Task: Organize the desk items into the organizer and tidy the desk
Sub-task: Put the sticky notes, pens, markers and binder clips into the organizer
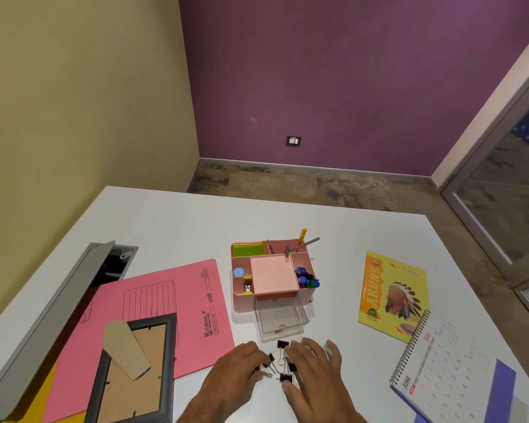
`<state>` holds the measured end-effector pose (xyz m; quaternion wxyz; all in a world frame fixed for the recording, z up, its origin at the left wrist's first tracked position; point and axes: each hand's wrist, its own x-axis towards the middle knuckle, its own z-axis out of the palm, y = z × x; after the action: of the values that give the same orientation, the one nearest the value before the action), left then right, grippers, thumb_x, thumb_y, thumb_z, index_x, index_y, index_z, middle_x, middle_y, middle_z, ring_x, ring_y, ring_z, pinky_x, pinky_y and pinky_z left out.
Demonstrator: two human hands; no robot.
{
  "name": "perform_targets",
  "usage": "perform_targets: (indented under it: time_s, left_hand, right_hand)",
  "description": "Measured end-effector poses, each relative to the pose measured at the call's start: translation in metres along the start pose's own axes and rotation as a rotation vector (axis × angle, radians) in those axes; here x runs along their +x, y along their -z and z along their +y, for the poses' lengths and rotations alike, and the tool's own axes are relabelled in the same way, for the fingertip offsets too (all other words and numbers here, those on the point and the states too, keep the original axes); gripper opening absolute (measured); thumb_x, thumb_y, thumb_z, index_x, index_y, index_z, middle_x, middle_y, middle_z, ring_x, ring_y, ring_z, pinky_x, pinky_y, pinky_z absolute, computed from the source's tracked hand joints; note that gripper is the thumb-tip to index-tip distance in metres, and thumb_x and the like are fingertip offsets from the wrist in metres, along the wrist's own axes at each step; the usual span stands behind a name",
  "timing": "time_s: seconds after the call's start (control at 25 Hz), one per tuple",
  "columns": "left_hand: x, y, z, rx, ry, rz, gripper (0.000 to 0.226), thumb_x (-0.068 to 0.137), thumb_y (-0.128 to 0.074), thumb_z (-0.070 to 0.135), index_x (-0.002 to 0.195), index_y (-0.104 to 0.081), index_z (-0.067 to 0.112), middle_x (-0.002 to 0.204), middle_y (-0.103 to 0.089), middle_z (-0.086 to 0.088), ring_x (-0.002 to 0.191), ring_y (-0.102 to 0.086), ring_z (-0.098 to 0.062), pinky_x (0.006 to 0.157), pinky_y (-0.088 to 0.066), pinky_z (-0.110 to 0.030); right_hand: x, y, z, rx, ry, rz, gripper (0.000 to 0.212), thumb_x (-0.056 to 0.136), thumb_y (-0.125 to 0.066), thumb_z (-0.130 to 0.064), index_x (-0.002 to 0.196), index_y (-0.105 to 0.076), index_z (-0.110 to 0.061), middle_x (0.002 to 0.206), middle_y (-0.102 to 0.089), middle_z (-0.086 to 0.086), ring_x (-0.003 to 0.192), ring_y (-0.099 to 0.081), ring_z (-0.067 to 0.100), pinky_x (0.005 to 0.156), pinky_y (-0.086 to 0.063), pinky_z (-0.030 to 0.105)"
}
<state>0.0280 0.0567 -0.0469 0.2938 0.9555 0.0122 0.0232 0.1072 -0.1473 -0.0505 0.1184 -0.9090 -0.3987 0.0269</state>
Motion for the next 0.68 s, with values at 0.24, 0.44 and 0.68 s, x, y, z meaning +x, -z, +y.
perform_targets:
  time_s: [0.24,0.44,0.68]
  left_hand:
    - [0.005,0.006,0.019,-0.394,0.056,0.128,0.015,0.081,-0.066,0.021,0.089,-0.064,0.033,0.089,-0.059,0.020,0.083,-0.058,-0.003,0.069,-0.044,-0.014]
    - [-0.003,0.006,0.018,-0.435,0.210,0.215,0.029,0.074,-0.077,0.046,0.097,-0.063,0.035,0.096,-0.058,0.021,0.088,-0.059,-0.002,0.069,-0.051,-0.015]
    - [-0.006,-0.003,0.001,0.168,0.004,-0.104,0.051,0.096,-0.045,0.036,0.142,-0.025,0.044,0.118,-0.041,0.009,0.093,-0.052,-0.015,0.062,-0.041,-0.029]
  right_hand:
    - [0.006,0.008,-0.016,0.413,0.089,0.181,0.031,0.081,-0.070,-0.016,0.106,-0.065,-0.033,0.097,-0.066,-0.019,0.087,-0.059,0.000,0.077,-0.048,0.022]
    - [0.023,0.038,-0.011,0.605,-0.074,0.306,0.020,0.078,-0.073,-0.011,0.088,-0.072,-0.027,0.082,-0.071,-0.022,0.075,-0.066,-0.005,0.068,-0.053,0.016]
    - [0.078,0.073,0.004,0.263,-0.011,0.321,0.014,0.076,-0.071,-0.021,0.089,-0.077,-0.026,0.084,-0.076,-0.012,0.070,-0.069,0.003,0.066,-0.058,0.020]
